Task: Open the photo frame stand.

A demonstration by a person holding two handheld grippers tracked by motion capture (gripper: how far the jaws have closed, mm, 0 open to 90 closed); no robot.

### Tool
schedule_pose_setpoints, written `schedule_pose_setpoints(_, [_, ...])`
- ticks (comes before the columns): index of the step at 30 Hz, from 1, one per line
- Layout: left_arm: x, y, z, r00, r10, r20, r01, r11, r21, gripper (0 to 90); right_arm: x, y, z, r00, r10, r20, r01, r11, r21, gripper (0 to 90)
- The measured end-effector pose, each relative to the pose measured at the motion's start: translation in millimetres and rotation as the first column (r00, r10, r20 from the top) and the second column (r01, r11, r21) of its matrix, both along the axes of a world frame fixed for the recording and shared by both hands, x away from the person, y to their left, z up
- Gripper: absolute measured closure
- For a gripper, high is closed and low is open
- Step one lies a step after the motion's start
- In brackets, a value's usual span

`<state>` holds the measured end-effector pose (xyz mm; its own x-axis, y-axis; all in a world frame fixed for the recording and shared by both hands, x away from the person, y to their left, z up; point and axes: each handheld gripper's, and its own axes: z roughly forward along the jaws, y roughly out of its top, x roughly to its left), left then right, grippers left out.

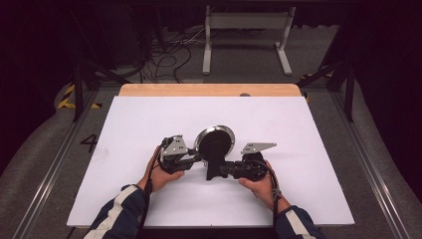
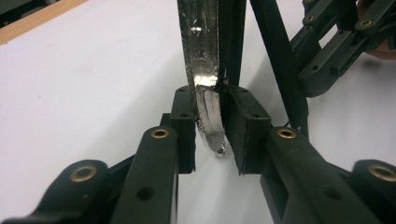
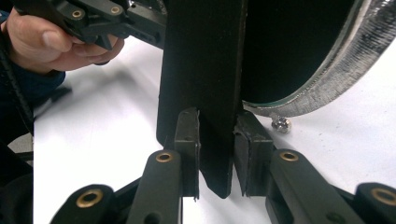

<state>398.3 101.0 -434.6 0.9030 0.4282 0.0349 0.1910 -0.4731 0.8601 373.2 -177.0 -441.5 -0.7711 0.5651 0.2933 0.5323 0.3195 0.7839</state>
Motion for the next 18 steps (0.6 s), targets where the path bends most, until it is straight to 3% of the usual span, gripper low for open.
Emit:
schedule_pose_setpoints(4, [-0.5, -3.3, -2.0, 0.9998, -0.02, -0.002, 0.02, 0.9998, 0.0, 68.3, -1.7, 2.7, -2.6, 0.9999, 0.016, 0.0, -0.016, 0.9998, -0.011, 74.5])
schedule_pose_setpoints(6, [-1.1, -8.5, -4.3, 0.999, -0.045, 0.0, 0.045, 0.9987, 0.024, 65.9, -2.8, 4.5, -3.2, 0.9994, 0.033, 0.012, -0.033, 0.9989, -0.034, 74.4])
schedule_pose_setpoints(12, [-1.8, -13.0, -6.7, 0.9997, -0.004, 0.022, 0.003, 0.9991, 0.043, 68.1, -4.2, 4.9, -1.5, 0.9994, 0.033, 0.013, -0.033, 0.9983, -0.049, 74.9])
schedule_pose_setpoints(18, [-6.7, -16.6, -7.9, 0.9959, 0.013, 0.09, -0.018, 0.9981, 0.06, 69.4, -7.2, 1.6, -1.5, 0.9994, 0.027, 0.019, -0.027, 0.9991, -0.032, 75.2])
